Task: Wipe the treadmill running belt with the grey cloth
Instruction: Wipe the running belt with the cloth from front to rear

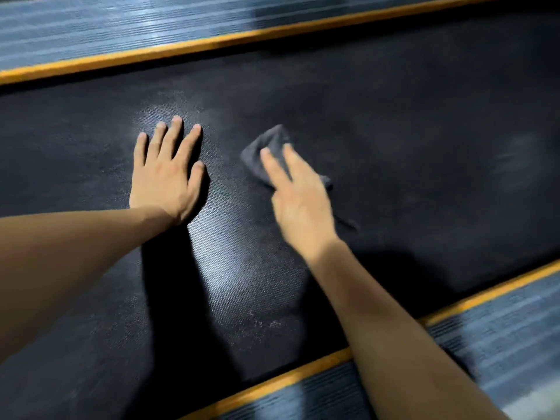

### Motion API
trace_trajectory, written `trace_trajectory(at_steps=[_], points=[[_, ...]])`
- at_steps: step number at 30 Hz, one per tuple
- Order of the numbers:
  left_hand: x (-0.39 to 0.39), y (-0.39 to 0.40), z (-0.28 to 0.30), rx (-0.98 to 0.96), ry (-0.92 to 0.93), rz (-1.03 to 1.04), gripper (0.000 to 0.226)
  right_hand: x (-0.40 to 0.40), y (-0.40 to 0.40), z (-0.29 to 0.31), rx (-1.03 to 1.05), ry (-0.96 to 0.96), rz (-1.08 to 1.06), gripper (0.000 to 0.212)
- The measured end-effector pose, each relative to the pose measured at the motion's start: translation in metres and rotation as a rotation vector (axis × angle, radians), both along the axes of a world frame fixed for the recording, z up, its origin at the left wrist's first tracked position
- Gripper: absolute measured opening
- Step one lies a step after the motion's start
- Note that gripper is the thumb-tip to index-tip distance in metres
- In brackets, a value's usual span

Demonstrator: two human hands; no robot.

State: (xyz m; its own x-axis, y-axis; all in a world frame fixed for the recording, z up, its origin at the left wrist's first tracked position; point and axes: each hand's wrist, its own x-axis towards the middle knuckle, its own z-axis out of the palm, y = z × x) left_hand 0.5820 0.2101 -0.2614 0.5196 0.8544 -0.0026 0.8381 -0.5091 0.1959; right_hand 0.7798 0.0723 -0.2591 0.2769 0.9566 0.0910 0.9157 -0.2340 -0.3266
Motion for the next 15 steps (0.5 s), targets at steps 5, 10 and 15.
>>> trace_trajectory(at_steps=[5,10,15], points=[[0.001,-0.001,0.000,-0.003,-0.005,0.008,0.061,0.088,-0.008,0.004,-0.029,-0.064,-0.314,0.068],[0.001,0.000,-0.002,0.001,0.012,0.007,0.060,0.018,-0.014,0.004,0.067,0.025,-0.281,0.062],[-0.001,0.002,-0.001,0.003,0.003,-0.006,0.061,-0.093,-0.041,0.013,0.029,0.043,0.055,0.073]])
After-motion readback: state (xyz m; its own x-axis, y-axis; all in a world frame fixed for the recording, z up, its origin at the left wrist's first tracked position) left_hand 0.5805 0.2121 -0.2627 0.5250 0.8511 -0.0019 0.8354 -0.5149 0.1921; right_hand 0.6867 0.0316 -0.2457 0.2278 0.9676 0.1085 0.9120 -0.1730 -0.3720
